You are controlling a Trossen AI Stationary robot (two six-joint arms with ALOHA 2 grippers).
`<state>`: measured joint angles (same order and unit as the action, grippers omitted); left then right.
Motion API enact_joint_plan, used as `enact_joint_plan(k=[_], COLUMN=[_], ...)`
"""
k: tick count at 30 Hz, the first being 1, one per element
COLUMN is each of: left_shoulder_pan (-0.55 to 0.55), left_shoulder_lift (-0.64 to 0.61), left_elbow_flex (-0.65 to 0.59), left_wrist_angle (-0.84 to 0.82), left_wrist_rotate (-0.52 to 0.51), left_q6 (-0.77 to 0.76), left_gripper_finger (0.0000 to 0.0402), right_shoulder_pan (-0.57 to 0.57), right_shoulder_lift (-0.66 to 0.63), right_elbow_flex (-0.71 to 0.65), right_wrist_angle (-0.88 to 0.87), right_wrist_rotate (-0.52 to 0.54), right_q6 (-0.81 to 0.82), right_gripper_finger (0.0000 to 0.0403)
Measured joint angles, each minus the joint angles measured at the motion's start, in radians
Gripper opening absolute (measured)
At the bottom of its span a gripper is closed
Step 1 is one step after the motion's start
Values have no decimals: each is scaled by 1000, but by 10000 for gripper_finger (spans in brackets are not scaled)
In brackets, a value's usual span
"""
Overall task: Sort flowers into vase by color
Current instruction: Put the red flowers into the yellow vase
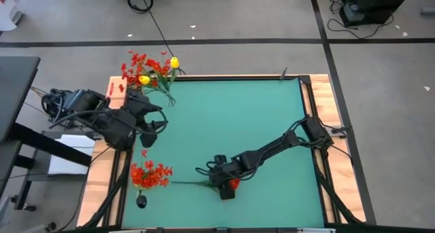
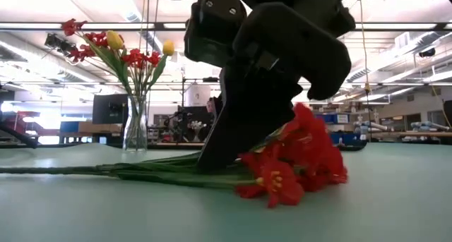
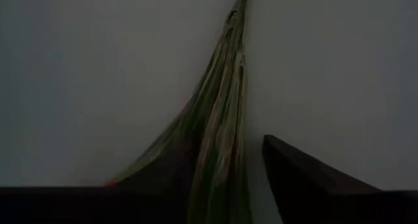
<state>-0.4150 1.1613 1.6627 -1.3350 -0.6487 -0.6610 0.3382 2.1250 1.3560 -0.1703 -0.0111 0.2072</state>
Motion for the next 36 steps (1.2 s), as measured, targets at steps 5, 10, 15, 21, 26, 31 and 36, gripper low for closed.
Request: enact_joint_plan(k=[5,10,15,21,26,31,36], left_shoulder_pan=[17,26,26,26,26,33,58], left_shoulder_lift=[8,11,11,11,16,38,103], left_elbow_flex=[0,0,0,0,0,0,0], left_wrist_angle=[0,-1,-2,-4,-3,1,13], left_wrist_rotate=[12,21,23,23,23,11,7], left_q6=[14,21,51,122,237,316,428], left_gripper_finger=[265,265,265,265,265,265,265], right_shoulder_pan=[-3,-26,-62,-155,-255,-365,-483], right_shoulder_lift=[0,-14,-67,-160,-259,-374,-463], right_elbow_flex=[0,0,-2,-2,-2,-2,-2], right_wrist_angle=[-14,-54,-116,-217,-308,-357,-357], right_wrist_rotate=[9,-68,-142,-330,-483,-586,-738], right_q6=[23,126,259,399,482,659,926], right_gripper_finger=[117,30,24,29,14,30,36])
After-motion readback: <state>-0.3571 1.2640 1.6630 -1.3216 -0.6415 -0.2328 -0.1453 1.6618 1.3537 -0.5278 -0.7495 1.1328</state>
